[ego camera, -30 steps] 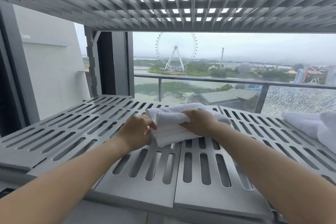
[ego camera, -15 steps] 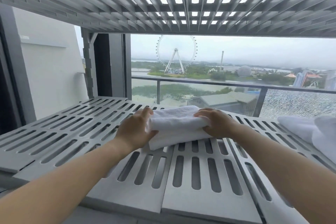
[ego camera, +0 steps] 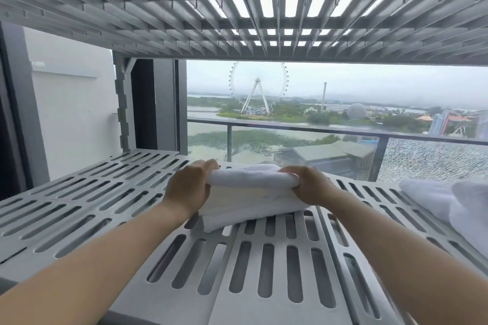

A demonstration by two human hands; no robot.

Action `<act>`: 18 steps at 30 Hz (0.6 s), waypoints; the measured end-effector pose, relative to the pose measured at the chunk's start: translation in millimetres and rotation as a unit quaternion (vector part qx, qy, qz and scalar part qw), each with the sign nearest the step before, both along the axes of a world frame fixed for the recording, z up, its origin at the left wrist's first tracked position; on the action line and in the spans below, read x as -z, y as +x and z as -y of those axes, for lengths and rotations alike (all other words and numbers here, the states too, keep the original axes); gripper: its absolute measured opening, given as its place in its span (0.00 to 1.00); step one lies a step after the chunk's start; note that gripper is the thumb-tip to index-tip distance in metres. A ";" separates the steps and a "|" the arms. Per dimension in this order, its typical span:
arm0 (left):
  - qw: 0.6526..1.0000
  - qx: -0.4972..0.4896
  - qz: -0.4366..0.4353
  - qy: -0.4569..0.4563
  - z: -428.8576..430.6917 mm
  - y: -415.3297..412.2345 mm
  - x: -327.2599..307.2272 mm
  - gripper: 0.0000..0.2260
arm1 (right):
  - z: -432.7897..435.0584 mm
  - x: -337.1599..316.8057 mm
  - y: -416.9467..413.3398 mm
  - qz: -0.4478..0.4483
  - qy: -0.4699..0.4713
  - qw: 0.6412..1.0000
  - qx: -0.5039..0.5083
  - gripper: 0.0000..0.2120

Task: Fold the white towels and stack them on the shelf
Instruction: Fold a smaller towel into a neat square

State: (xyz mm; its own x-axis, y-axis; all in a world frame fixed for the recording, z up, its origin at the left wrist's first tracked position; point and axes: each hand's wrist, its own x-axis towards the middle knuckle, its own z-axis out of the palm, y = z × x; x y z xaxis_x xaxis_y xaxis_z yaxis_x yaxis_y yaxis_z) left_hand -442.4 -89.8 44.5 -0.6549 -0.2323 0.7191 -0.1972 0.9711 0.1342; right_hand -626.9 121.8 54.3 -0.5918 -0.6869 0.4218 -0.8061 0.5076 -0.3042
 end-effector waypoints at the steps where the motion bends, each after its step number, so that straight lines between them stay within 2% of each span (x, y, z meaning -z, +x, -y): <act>1: 1.000 0.003 0.009 0.000 -0.2 0.7 2.1 0.12 | -2.2 0.0 -0.1 -0.001 0.016 1.000 -0.009 0.24; 5: 0.999 0.016 0.030 0.007 2.3 5.1 7.3 0.12 | 7.2 -5.0 10.5 -0.034 0.101 0.994 -0.029 0.26; 12: 0.997 0.010 0.063 0.051 15.1 19.0 13.0 0.11 | 60.5 -5.6 44.9 -0.199 0.181 0.958 -0.095 0.19; 15: 0.995 -0.017 0.056 0.084 24.3 29.1 18.2 0.09 | 72.4 -2.3 50.9 -0.209 0.162 0.961 -0.076 0.11; 18: 0.992 -0.046 0.044 0.109 32.0 37.9 23.9 0.09 | 75.6 -2.8 50.9 -0.172 0.132 0.975 -0.052 0.09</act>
